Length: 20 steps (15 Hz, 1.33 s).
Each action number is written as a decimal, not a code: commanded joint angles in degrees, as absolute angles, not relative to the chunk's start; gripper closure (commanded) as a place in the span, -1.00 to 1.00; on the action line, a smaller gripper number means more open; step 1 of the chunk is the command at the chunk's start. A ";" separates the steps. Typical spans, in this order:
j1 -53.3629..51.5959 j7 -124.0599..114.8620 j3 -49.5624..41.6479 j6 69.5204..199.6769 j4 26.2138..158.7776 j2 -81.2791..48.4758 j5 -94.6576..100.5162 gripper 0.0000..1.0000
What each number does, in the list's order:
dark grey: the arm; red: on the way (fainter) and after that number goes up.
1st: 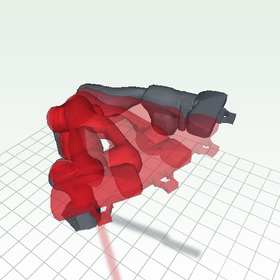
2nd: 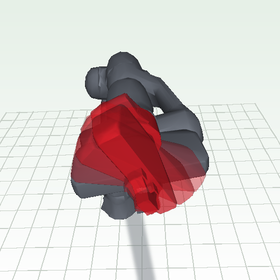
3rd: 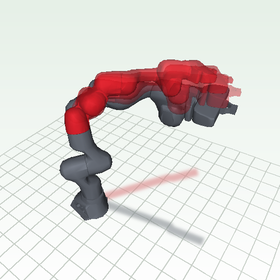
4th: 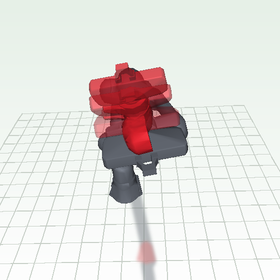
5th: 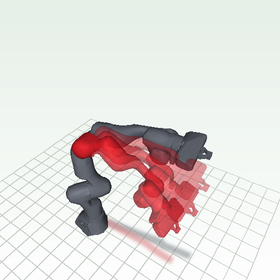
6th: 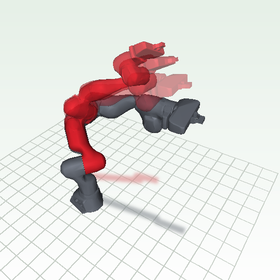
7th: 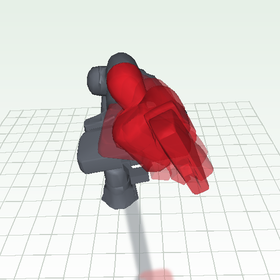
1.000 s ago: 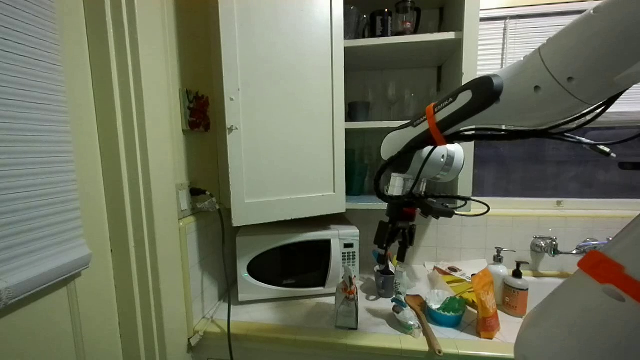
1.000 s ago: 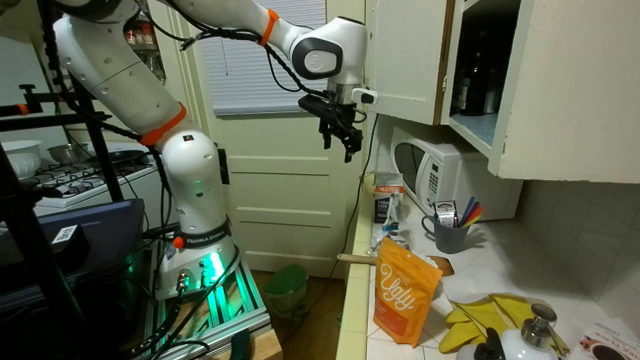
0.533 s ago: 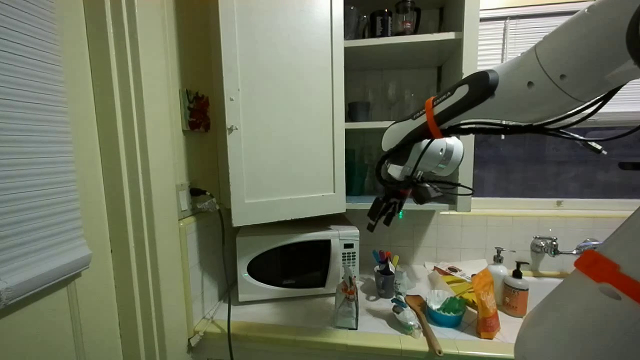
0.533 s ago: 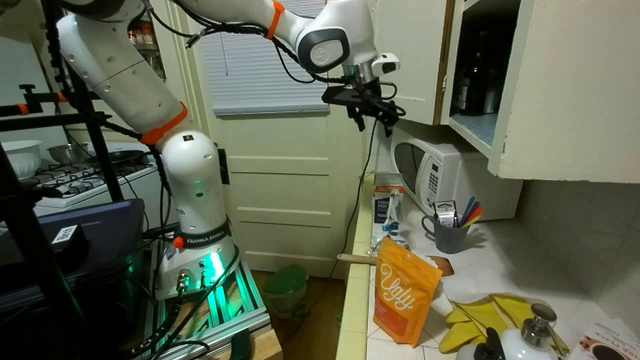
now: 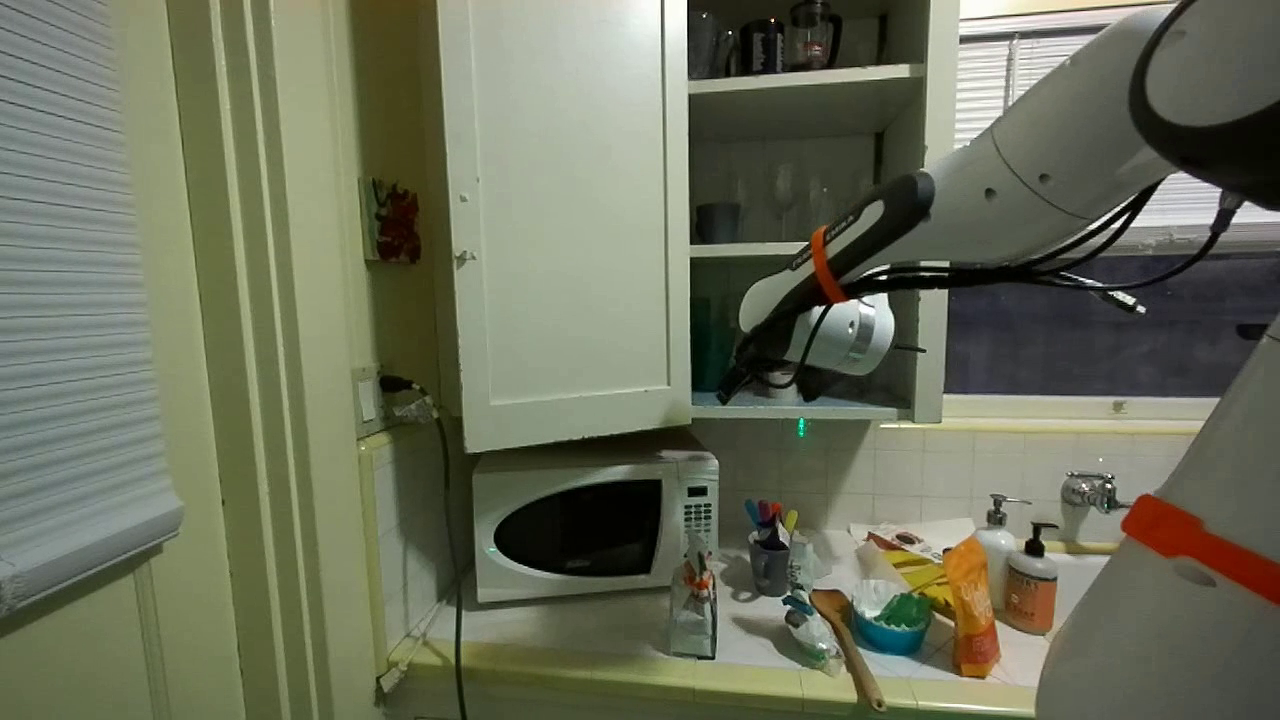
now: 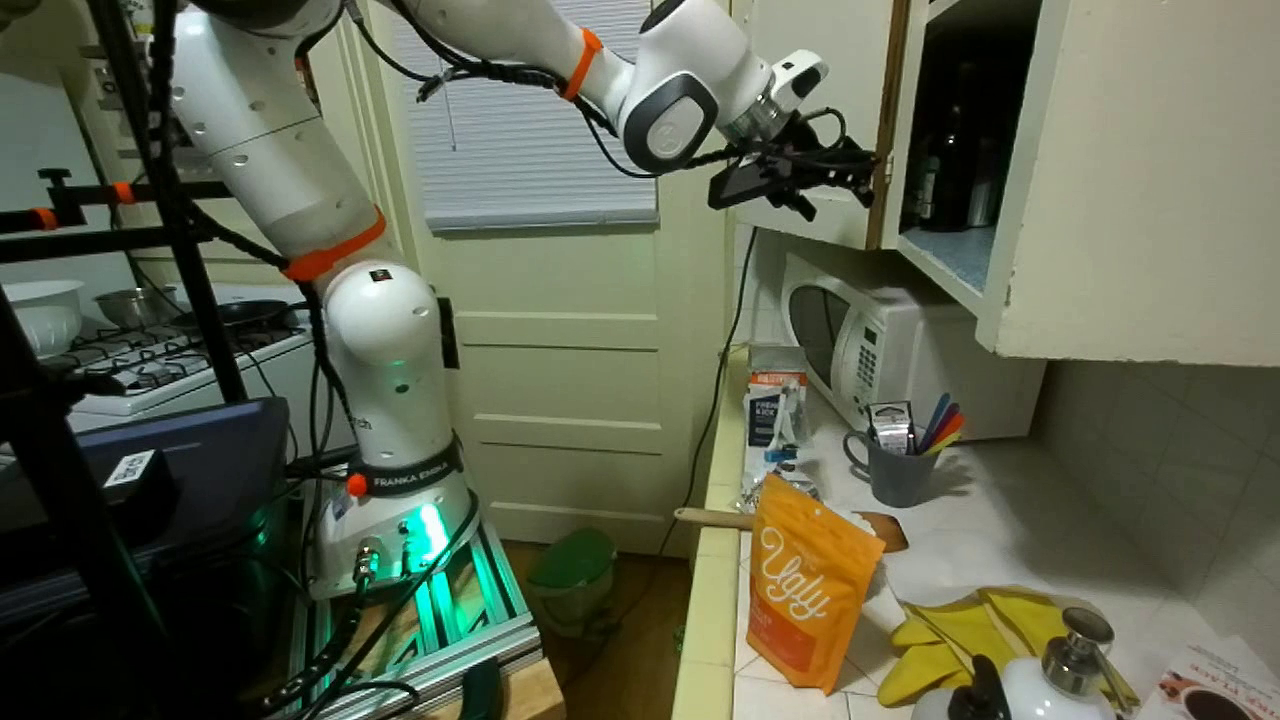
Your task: Put the tape on the counter
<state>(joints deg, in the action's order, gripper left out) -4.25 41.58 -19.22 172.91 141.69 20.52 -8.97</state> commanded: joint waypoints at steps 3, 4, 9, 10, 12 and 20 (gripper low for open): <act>-1.04 38.71 -20.28 186.39 138.15 11.96 -9.92 -1.00; 1.60 37.82 -19.20 185.74 138.16 10.94 -9.61 -1.00; 9.41 26.91 -15.57 180.87 138.43 7.91 -11.55 -1.00; 8.95 25.18 -15.65 178.45 139.26 9.30 -11.98 -1.00; 8.40 26.73 -16.71 181.20 139.18 8.30 -10.01 -1.00; 15.85 13.67 -12.52 190.62 137.23 7.04 -11.15 -1.00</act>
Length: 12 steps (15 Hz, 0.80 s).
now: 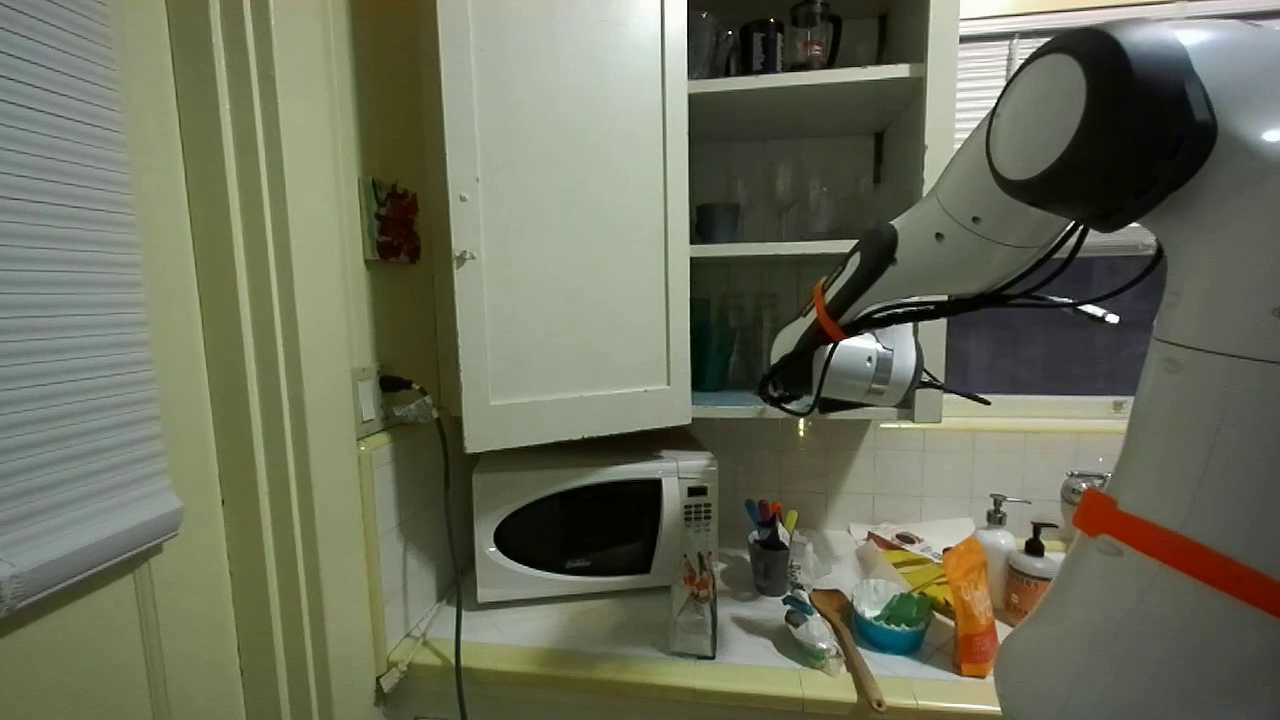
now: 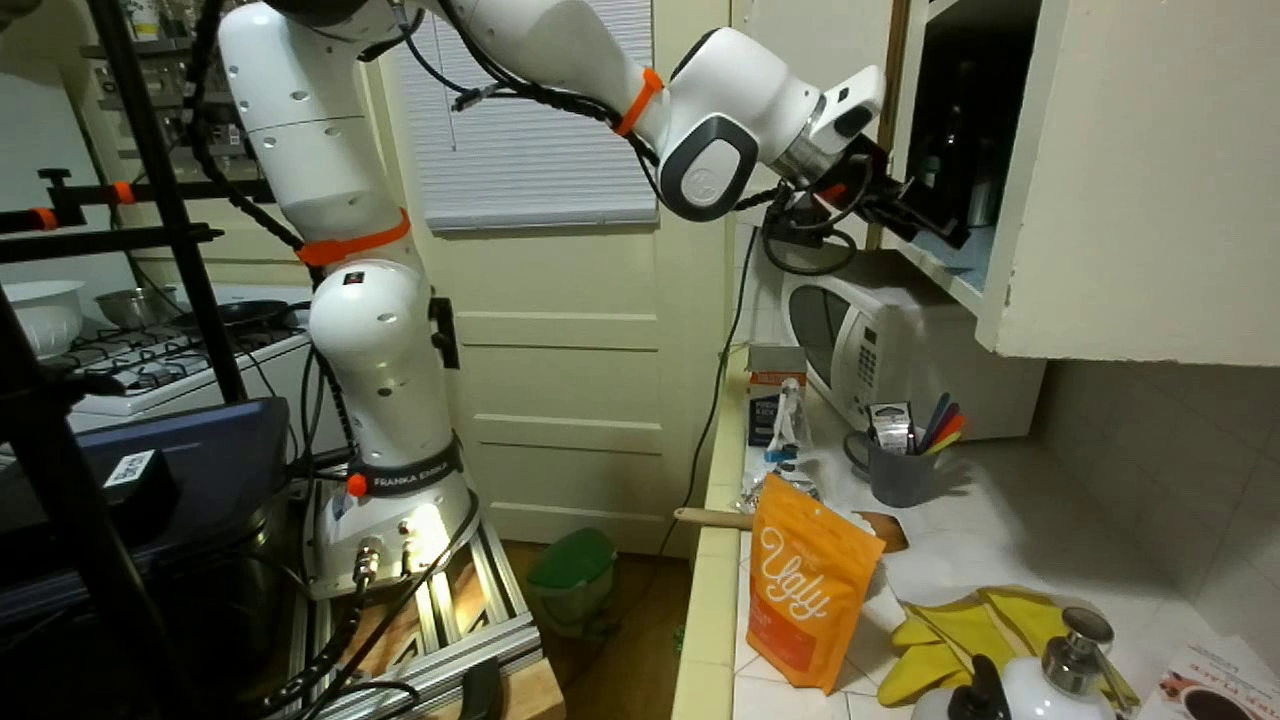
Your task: Put the tape on the counter
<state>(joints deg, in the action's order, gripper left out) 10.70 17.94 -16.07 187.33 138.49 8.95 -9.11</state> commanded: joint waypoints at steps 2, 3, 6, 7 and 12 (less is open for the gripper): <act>18.28 11.41 -9.95 193.49 137.09 5.22 -13.37 -1.00; 18.93 10.82 -8.64 195.50 137.43 4.64 -14.59 -1.00; 18.92 11.60 -5.60 201.79 138.00 3.16 -19.99 -1.00; 18.45 12.35 -4.86 204.10 137.76 2.47 -22.22 -1.00; 17.26 19.80 -1.57 210.72 134.51 -1.88 -36.39 -1.00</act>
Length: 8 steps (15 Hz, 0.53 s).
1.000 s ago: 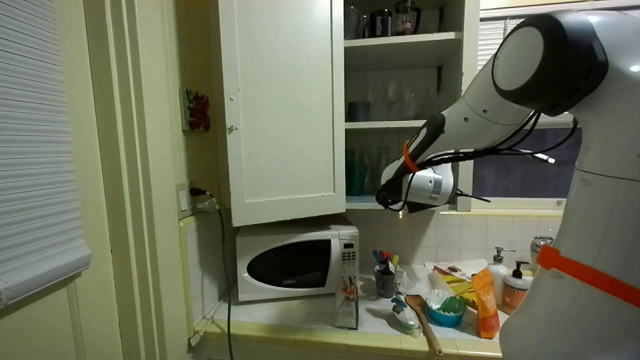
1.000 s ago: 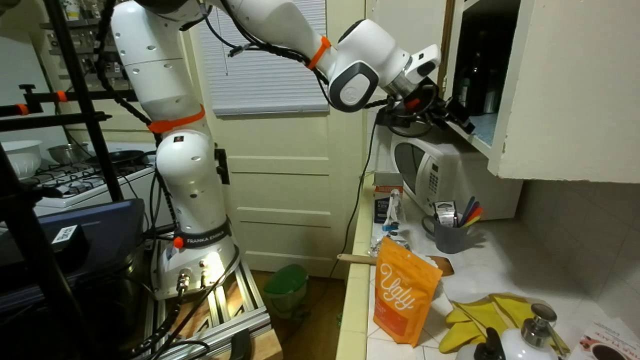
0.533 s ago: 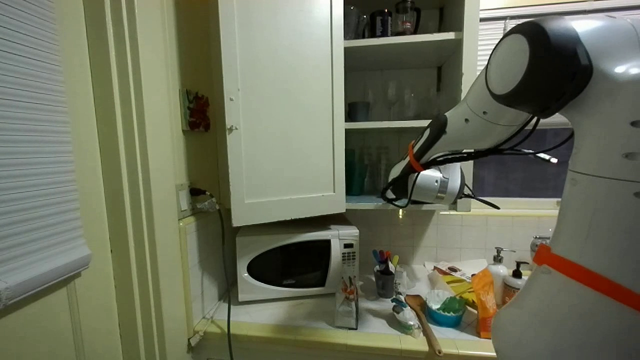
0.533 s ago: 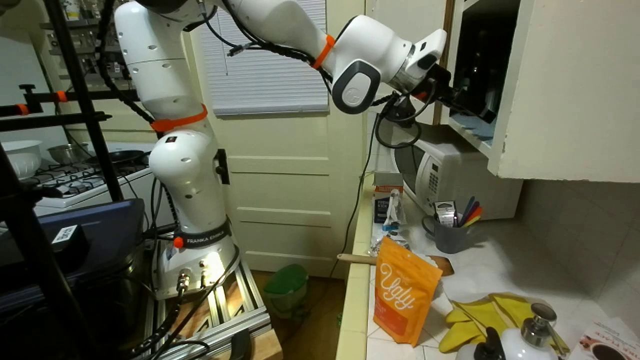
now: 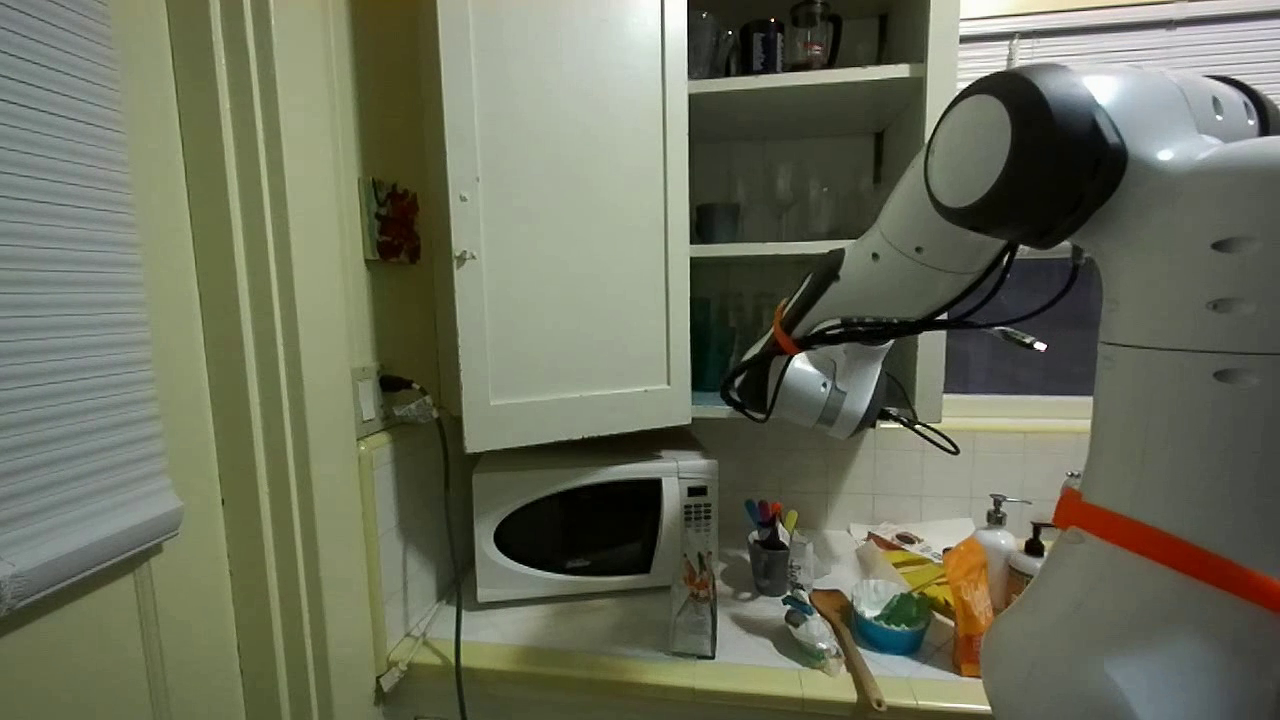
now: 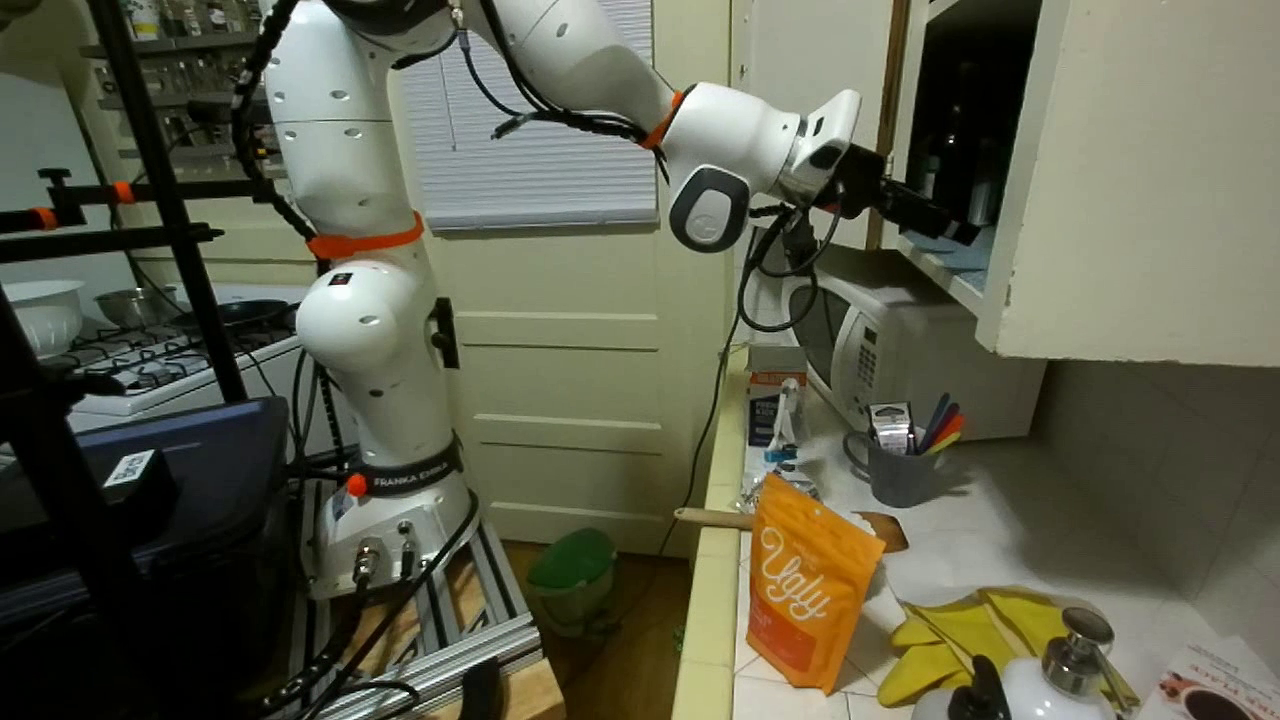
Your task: Put the tape on the counter
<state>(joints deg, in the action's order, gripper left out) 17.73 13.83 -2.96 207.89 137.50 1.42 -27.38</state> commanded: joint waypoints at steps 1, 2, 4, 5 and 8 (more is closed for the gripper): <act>17.05 21.82 -1.45 210.31 134.38 -1.73 -37.31 -1.00; 17.45 17.69 -1.96 209.09 136.38 0.10 -32.77 -1.00; 17.37 20.26 -1.68 209.00 135.78 -0.64 -33.23 -1.00; 17.49 22.43 -1.84 208.71 135.58 -0.99 -32.18 -1.00; 17.75 27.32 -2.12 207.78 134.37 -1.76 -30.11 -1.00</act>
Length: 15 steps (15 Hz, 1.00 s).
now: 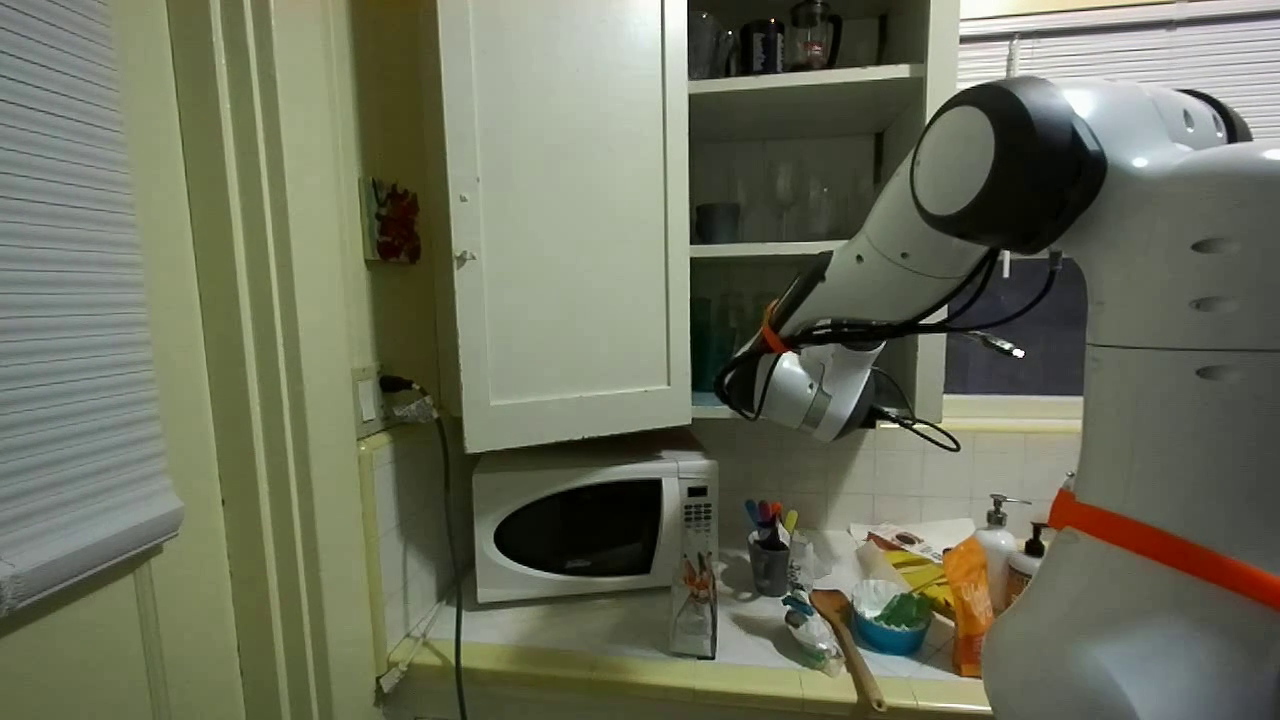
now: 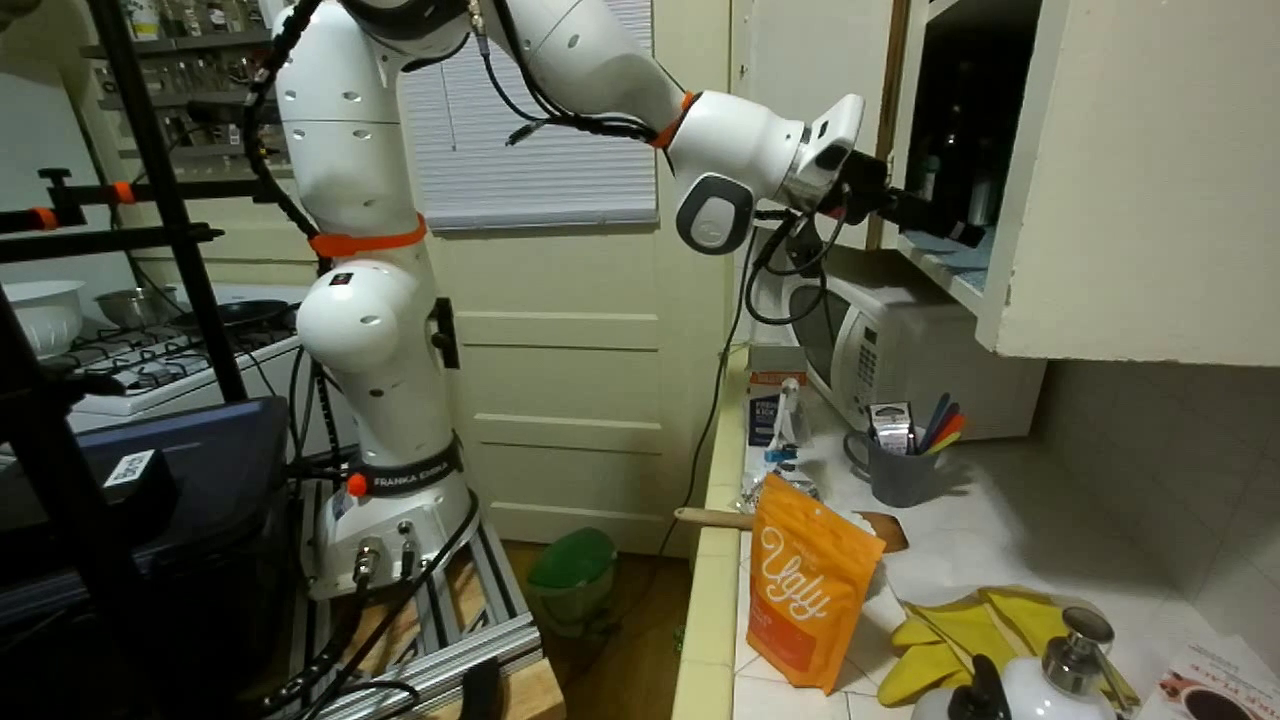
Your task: Put the tape on the counter
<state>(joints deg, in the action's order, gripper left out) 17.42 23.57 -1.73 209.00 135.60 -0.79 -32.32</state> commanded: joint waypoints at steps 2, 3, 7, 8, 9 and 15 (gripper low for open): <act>17.74 30.50 -2.31 207.94 133.87 -2.63 -30.56 -1.00; 17.72 31.31 -2.35 207.99 133.58 -3.01 -30.49 -1.00; 17.06 32.71 -2.24 207.37 130.82 -5.42 -33.67 -1.00; 16.86 32.60 -2.22 207.12 130.11 -5.97 -34.59 -1.00; 16.59 32.86 -2.24 206.91 129.20 -6.66 -35.72 -1.00; 14.51 35.60 -3.14 205.51 122.86 -10.89 -42.18 -1.00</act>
